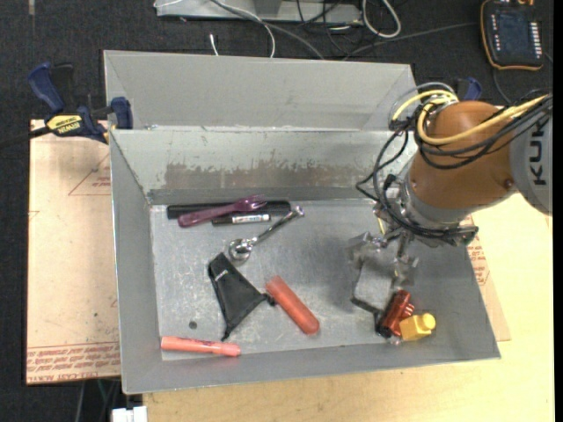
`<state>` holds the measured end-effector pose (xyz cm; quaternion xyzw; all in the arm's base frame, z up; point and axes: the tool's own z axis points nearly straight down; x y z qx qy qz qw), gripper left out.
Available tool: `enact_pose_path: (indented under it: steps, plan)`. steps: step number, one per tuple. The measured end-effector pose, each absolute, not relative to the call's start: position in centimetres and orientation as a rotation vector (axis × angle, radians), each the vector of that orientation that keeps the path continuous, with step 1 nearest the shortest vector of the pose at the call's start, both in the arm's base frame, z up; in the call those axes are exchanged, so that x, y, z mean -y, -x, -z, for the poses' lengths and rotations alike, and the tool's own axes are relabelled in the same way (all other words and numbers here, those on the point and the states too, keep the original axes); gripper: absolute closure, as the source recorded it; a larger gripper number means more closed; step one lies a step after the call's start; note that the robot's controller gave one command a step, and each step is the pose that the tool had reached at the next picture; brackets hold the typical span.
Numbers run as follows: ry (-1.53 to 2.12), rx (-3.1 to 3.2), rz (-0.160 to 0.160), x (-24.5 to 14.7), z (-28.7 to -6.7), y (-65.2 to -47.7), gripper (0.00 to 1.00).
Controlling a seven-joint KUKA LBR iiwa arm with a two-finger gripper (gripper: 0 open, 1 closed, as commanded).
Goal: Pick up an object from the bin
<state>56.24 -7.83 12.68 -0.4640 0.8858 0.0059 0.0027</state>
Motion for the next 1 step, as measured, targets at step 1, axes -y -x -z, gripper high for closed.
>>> enact_pose_path:
  steps: [1]
  plan:
    - [1.453, -2.779, -0.021, 7.76, -16.06, -56.23, 1.00]
